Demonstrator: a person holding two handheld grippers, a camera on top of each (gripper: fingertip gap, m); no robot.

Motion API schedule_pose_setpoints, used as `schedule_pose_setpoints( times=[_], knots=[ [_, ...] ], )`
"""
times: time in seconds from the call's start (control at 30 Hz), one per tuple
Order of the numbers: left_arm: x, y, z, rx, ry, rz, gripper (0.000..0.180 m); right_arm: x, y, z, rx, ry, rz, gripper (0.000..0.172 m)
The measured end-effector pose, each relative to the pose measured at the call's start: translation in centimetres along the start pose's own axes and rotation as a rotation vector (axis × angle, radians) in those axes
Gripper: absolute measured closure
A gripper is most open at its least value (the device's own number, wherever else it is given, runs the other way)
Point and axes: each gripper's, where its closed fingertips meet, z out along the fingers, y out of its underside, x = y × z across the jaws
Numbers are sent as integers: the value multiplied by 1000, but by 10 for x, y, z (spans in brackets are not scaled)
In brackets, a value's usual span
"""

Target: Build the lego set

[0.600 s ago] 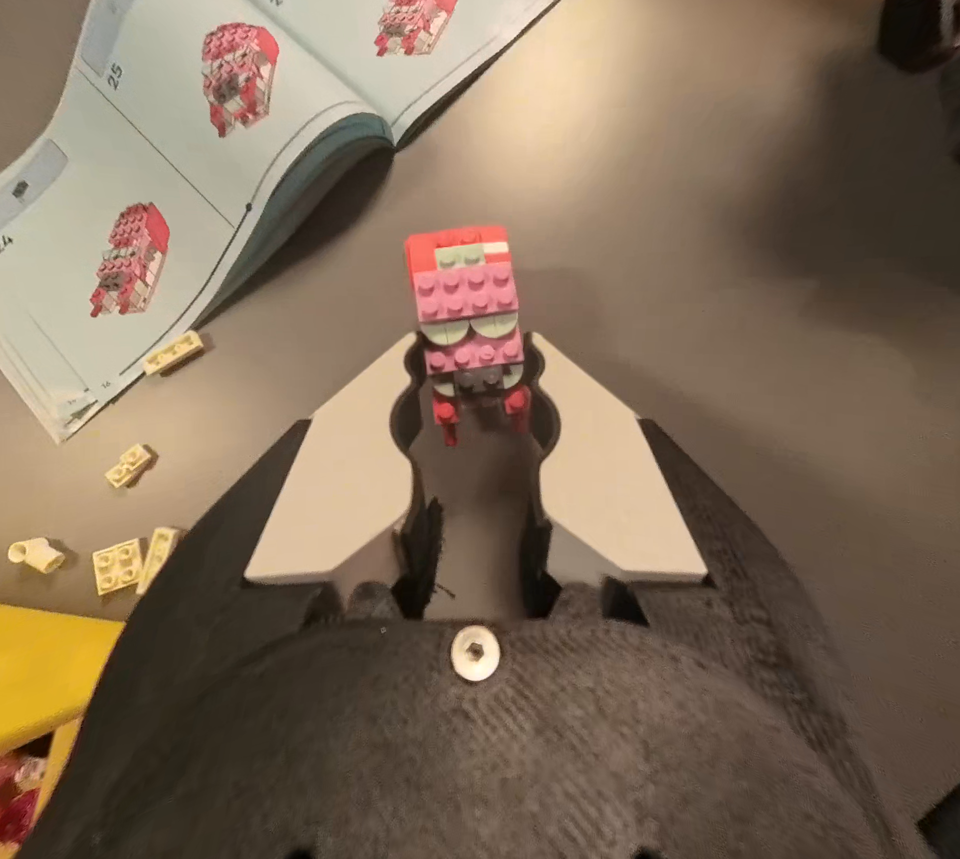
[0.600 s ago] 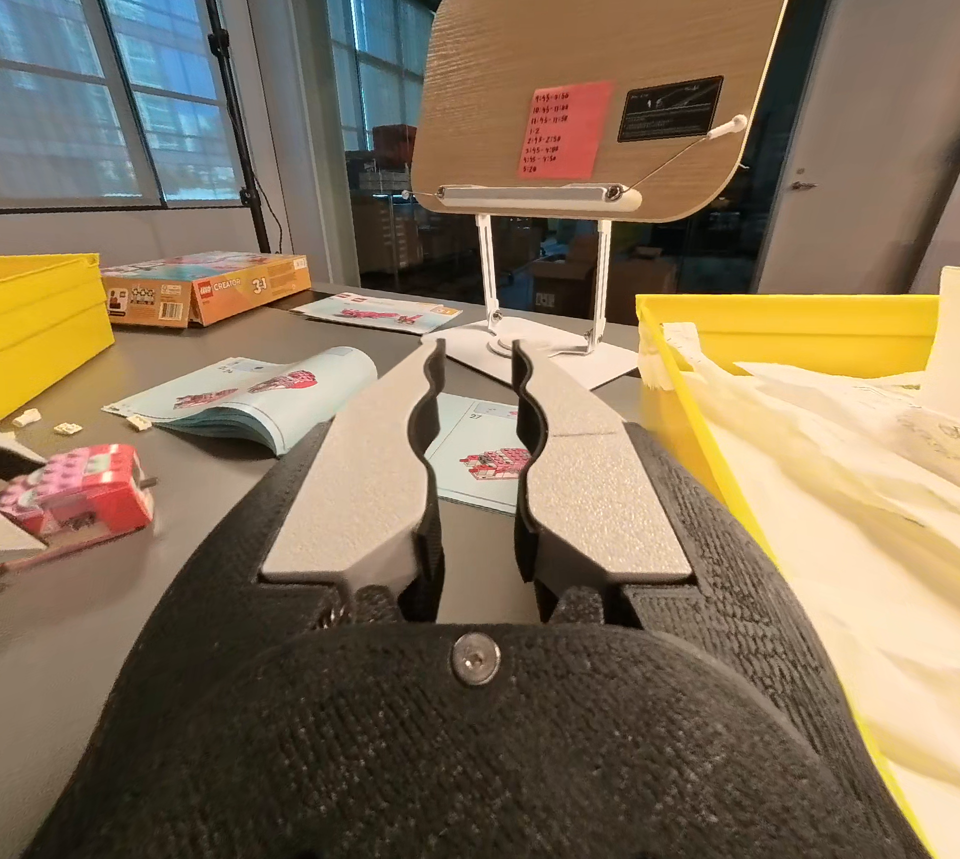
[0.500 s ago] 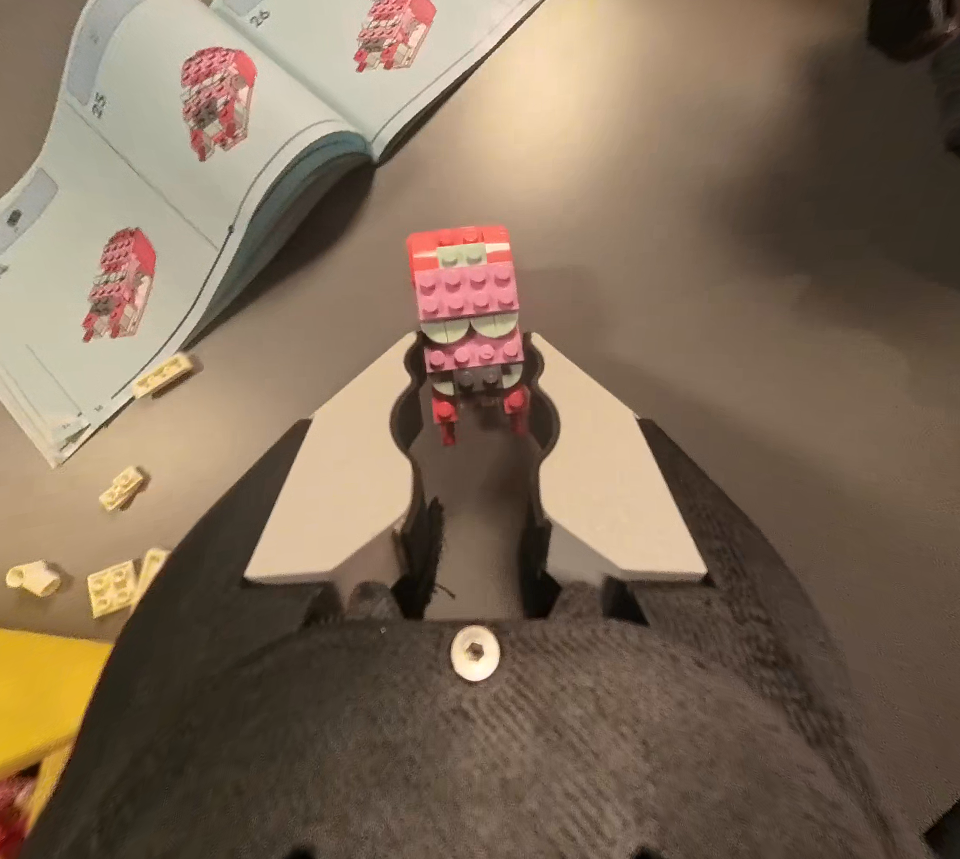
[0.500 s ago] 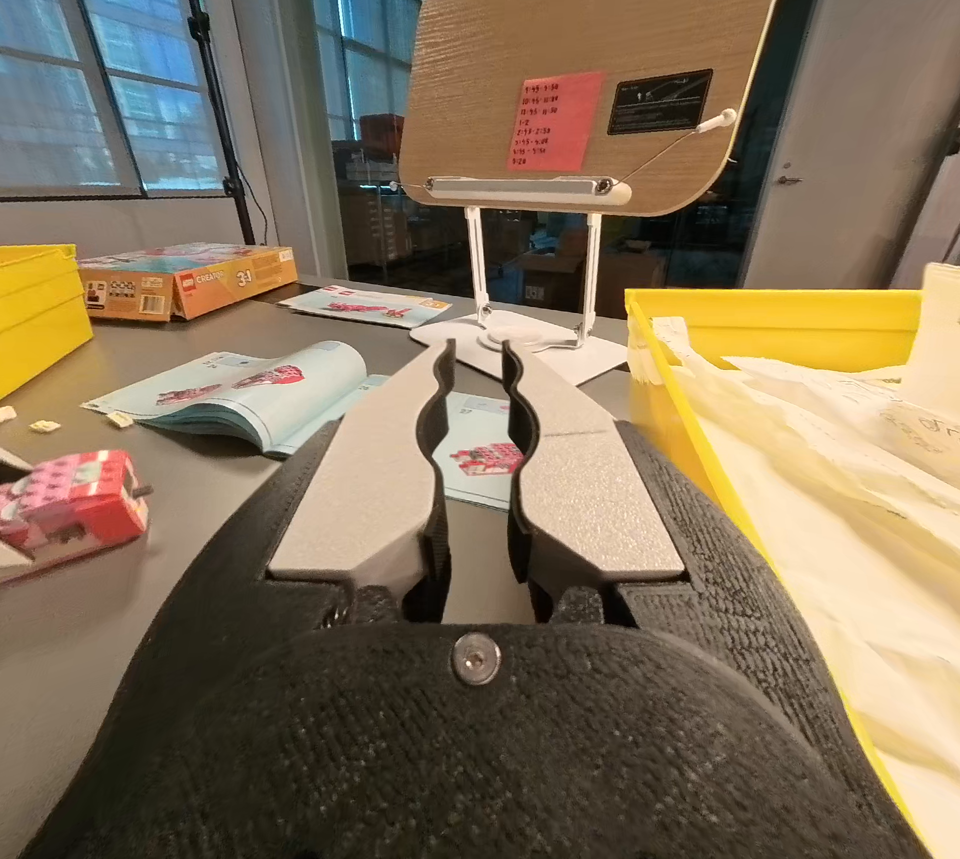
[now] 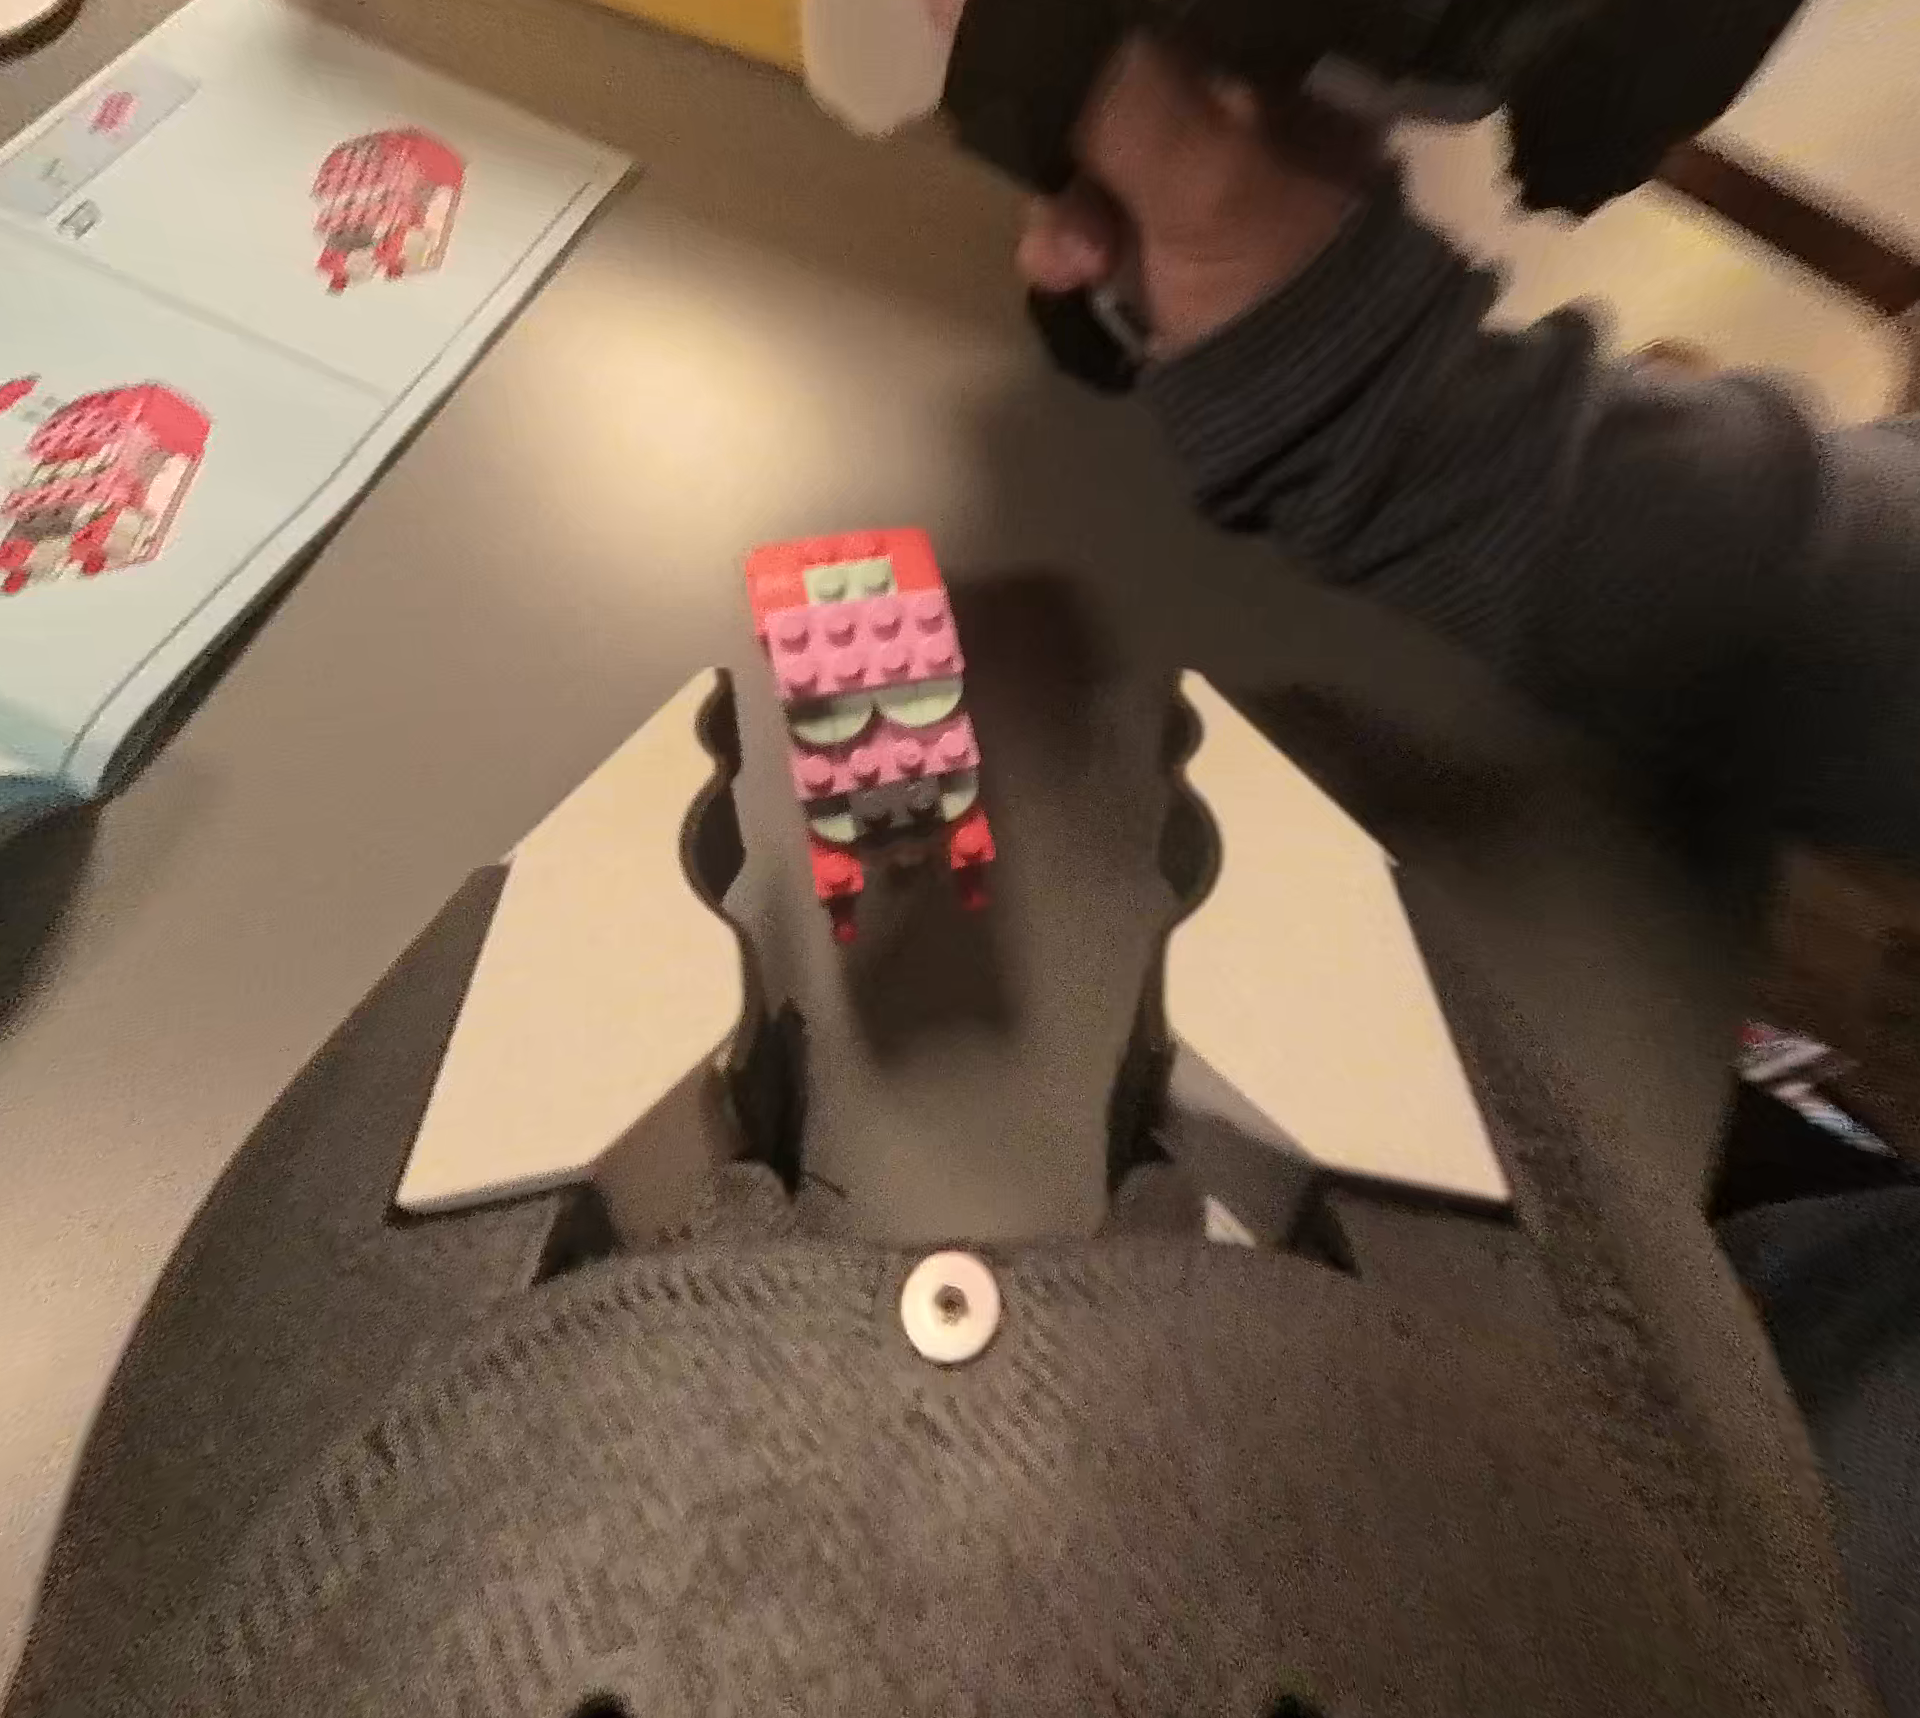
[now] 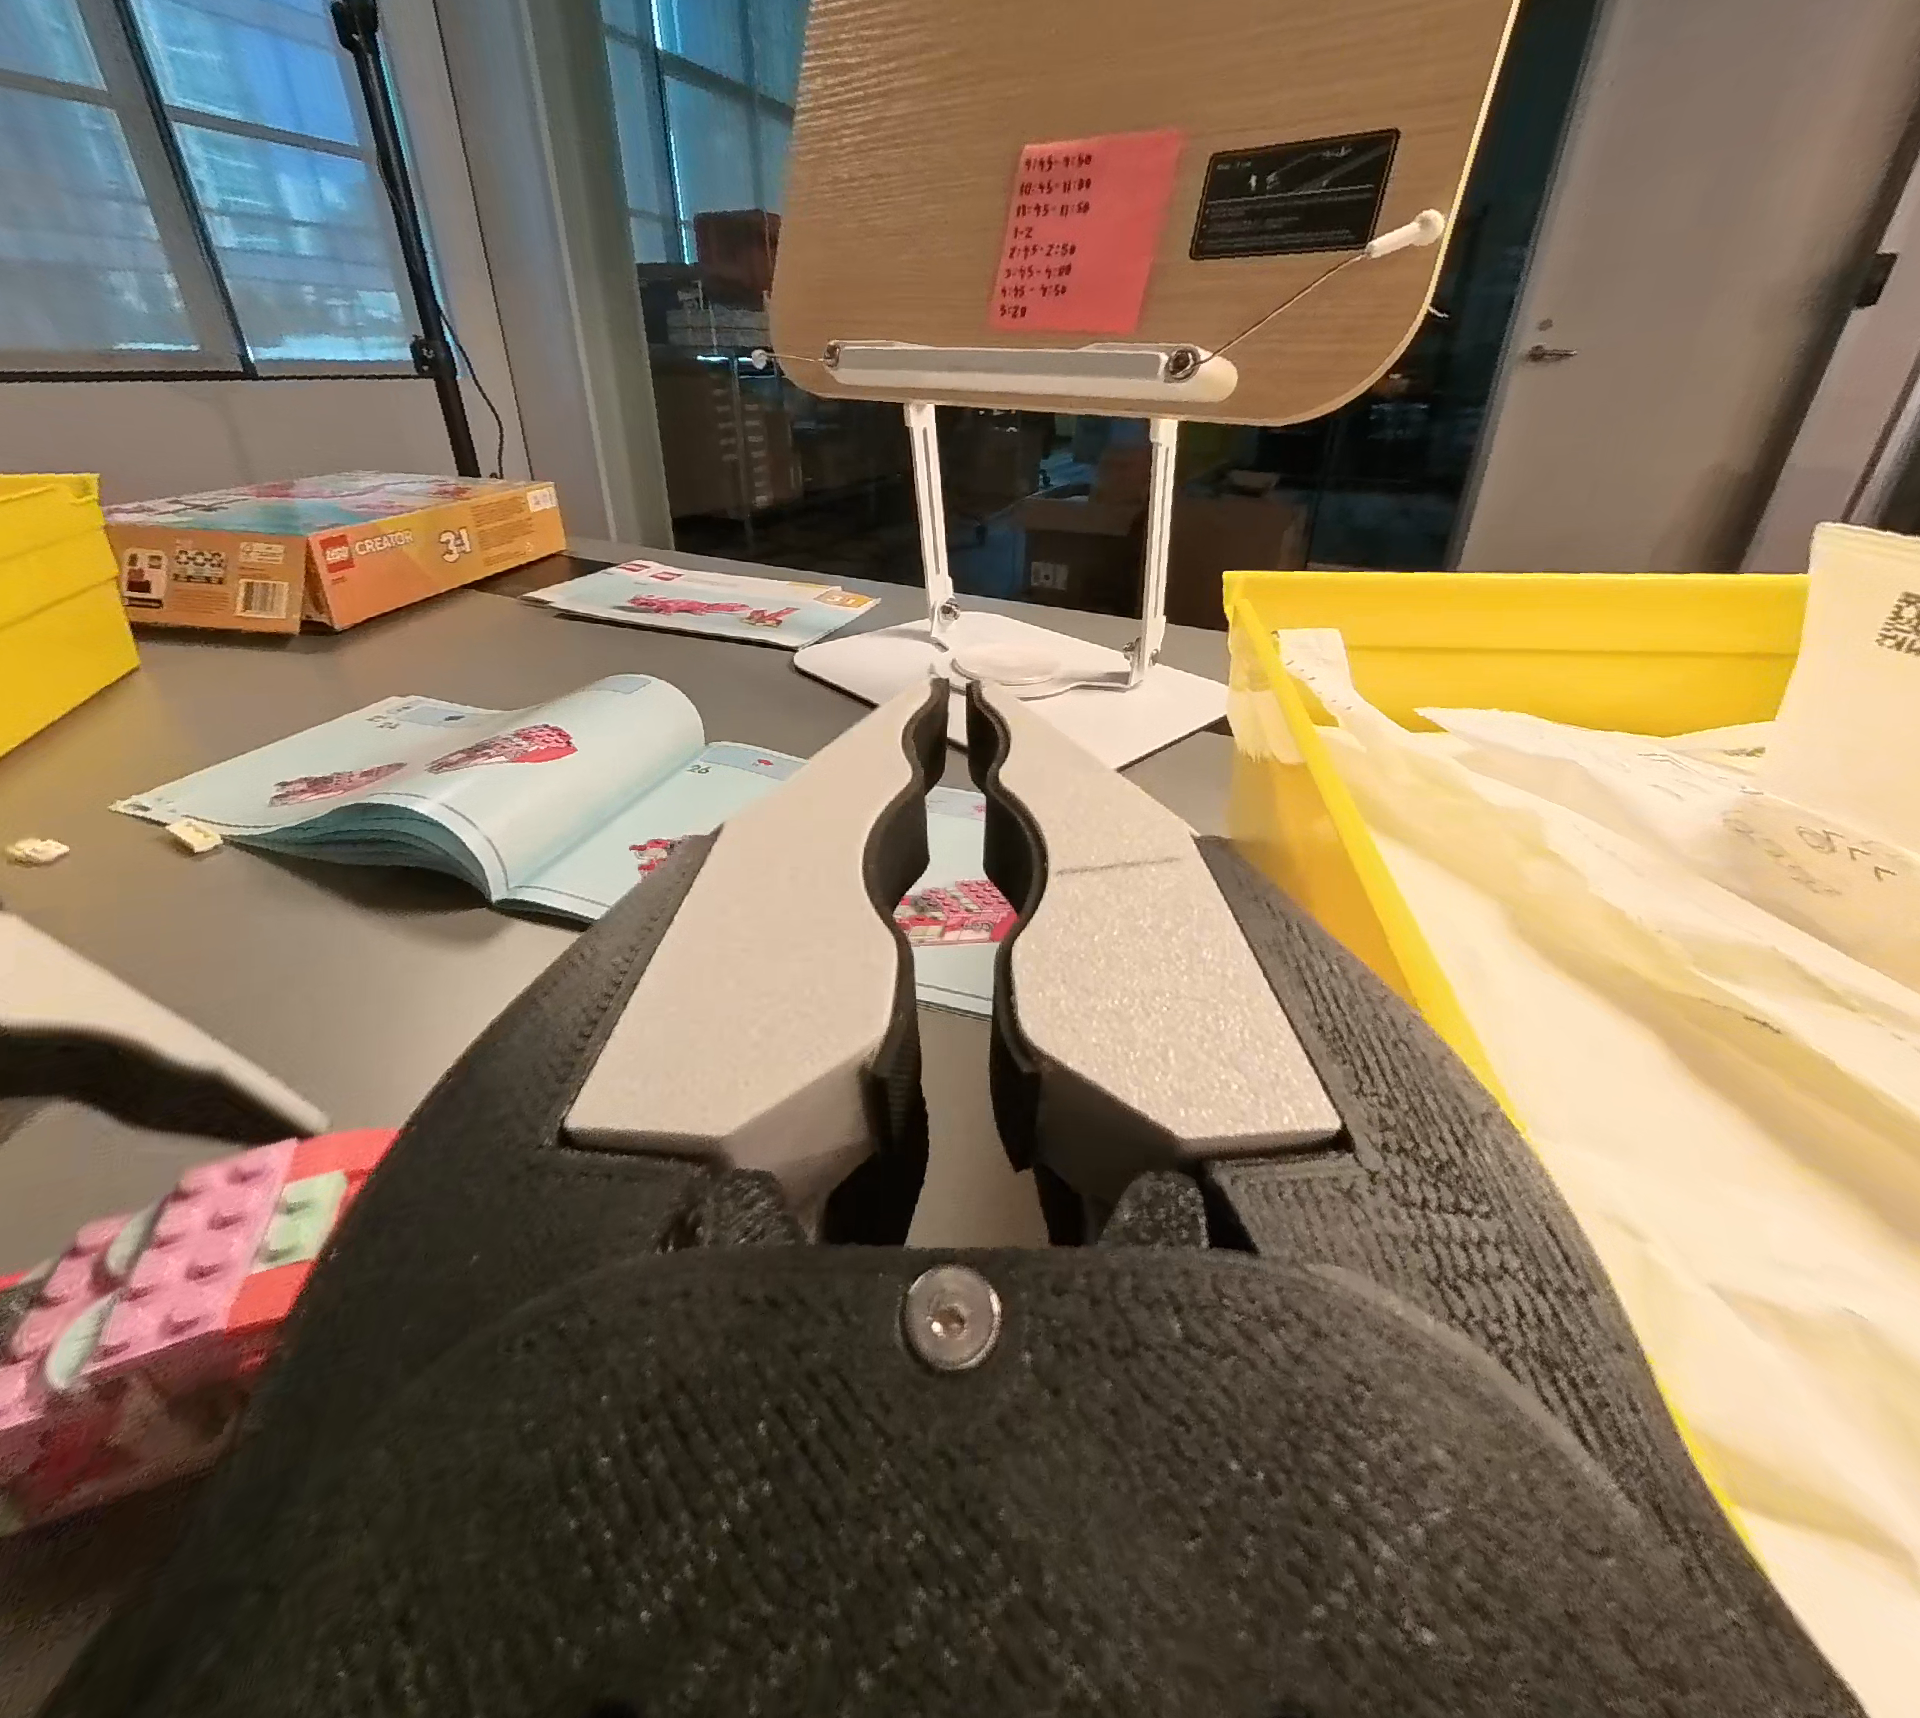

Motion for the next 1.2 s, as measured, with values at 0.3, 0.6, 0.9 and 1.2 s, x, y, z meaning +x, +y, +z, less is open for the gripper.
schedule_pose_setpoints(
  times=[0.3, 0.6, 0.9, 1.2],
  knots=[
    [-77, -78, -14, 271, -32, -65, 95, 11, -9, -10, 56, 98, -17, 169],
    [-104, -78, 73, -93, -61, 313, 126, 14, -10, -11, 64, 123, -39, 169],
    [-116, -63, 102, -264, -47, 377, 152, 14, -10, -11, 69, 124, -38, 169],
    [-109, -61, 102, -237, 59, 238, 180, 18, -7, -10, 42, 151, -46, 169]
  ],
)
